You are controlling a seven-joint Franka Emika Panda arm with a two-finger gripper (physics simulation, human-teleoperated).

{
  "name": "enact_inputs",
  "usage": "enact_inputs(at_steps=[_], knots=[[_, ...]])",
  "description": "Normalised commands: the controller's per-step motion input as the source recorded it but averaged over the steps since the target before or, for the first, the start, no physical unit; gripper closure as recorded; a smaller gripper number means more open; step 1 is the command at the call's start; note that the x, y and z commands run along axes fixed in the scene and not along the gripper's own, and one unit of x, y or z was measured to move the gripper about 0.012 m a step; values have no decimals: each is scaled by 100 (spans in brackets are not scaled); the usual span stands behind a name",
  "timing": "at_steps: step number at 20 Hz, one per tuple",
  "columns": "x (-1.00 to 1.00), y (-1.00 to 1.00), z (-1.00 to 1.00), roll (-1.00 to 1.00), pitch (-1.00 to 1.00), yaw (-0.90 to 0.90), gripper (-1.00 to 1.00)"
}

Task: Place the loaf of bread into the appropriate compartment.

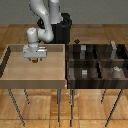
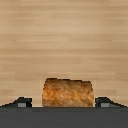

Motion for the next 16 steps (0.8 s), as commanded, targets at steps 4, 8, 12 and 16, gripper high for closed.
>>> enact_inputs(at_steps=[4, 8, 12, 16], knots=[[0, 0, 0, 0, 0, 0, 100], [0, 0, 25, 0, 0, 0, 100], [0, 0, 75, 0, 0, 0, 100], [0, 0, 100, 0, 0, 0, 100]])
